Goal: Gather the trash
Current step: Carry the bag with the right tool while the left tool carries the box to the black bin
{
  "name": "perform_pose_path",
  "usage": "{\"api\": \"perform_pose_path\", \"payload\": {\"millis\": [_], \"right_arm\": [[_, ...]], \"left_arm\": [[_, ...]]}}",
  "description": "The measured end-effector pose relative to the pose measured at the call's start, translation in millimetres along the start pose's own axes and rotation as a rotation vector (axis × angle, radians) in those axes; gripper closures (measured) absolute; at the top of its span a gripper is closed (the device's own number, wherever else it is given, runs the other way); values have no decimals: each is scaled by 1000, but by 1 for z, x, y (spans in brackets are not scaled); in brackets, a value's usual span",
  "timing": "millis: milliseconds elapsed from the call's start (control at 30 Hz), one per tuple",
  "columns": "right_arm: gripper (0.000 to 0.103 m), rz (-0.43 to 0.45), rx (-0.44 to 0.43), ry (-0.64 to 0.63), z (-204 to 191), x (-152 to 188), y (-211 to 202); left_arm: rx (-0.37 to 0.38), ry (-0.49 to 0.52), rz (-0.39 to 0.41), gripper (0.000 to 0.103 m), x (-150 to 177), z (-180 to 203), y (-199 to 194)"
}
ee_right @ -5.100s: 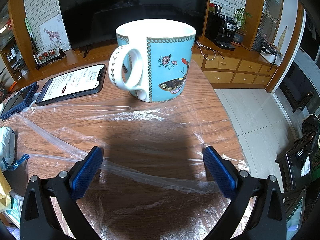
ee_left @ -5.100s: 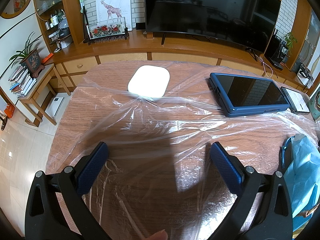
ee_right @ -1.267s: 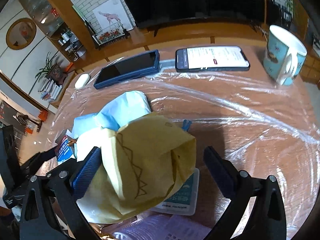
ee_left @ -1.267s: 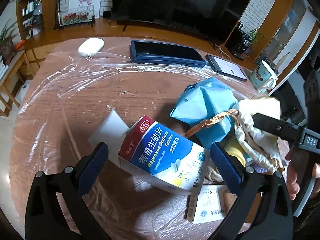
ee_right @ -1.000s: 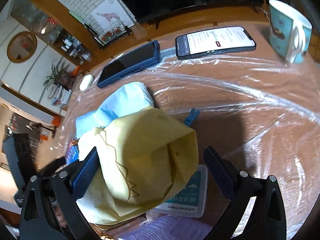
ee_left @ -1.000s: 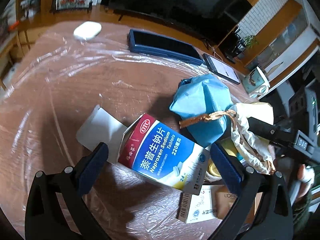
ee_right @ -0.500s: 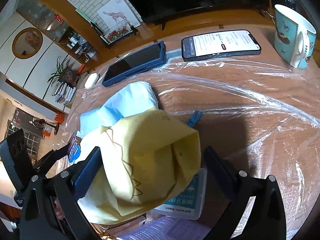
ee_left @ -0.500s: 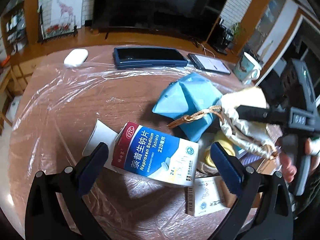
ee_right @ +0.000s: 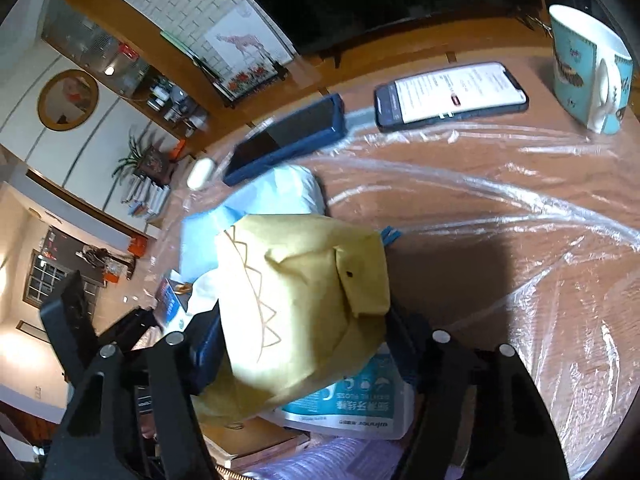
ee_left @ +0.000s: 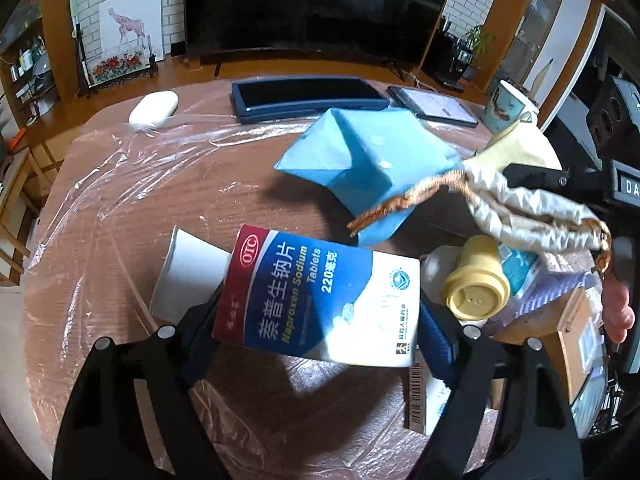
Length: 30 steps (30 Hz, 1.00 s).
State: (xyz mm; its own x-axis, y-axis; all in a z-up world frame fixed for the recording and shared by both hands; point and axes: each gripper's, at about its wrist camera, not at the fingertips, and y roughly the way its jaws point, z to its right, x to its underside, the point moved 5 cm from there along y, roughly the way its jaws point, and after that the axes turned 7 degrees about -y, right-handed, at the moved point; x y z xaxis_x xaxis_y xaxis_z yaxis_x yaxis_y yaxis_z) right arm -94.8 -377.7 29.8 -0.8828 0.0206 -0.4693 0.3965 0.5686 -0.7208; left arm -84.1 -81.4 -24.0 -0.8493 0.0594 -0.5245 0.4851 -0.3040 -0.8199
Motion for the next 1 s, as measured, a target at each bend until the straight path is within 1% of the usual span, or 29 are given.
{"api": "perform_pose_path", "payload": {"millis": [133,233,300,367,467,567,700,800,867,1000], "right_arm": [[39,37,-3,11,-1,-5,-13],[39,75,5,6,-5,-7,-26],[39,94,34,-18,-12,-7,-32],[39,124,113,-77,-22,-6,-44],[39,158,194,-133,-35,-4,-56],[39,183,217,-150,-46,0,-67],[39,219,262,-175,-60,4,-78],[40,245,265,-177,-67,11,-90],[39,257,268,-175,-70,15,-95],[39,265,312,-208,-80,29,-105]], "left_arm": [[2,-6,30,20,-1,-1,-11],[18,-12,57,20,-3,-1,-23],[26,-16,74,20,-4,-1,-30],[35,-22,87,20,-4,-3,-38],[58,-44,96,20,-6,-2,-44],[70,-54,104,20,-6,-4,-50],[72,-39,116,20,-5,-4,-58],[91,-33,125,20,-3,-1,-66],[98,-26,133,20,-2,1,-72],[100,-6,149,20,3,9,-84]]}}
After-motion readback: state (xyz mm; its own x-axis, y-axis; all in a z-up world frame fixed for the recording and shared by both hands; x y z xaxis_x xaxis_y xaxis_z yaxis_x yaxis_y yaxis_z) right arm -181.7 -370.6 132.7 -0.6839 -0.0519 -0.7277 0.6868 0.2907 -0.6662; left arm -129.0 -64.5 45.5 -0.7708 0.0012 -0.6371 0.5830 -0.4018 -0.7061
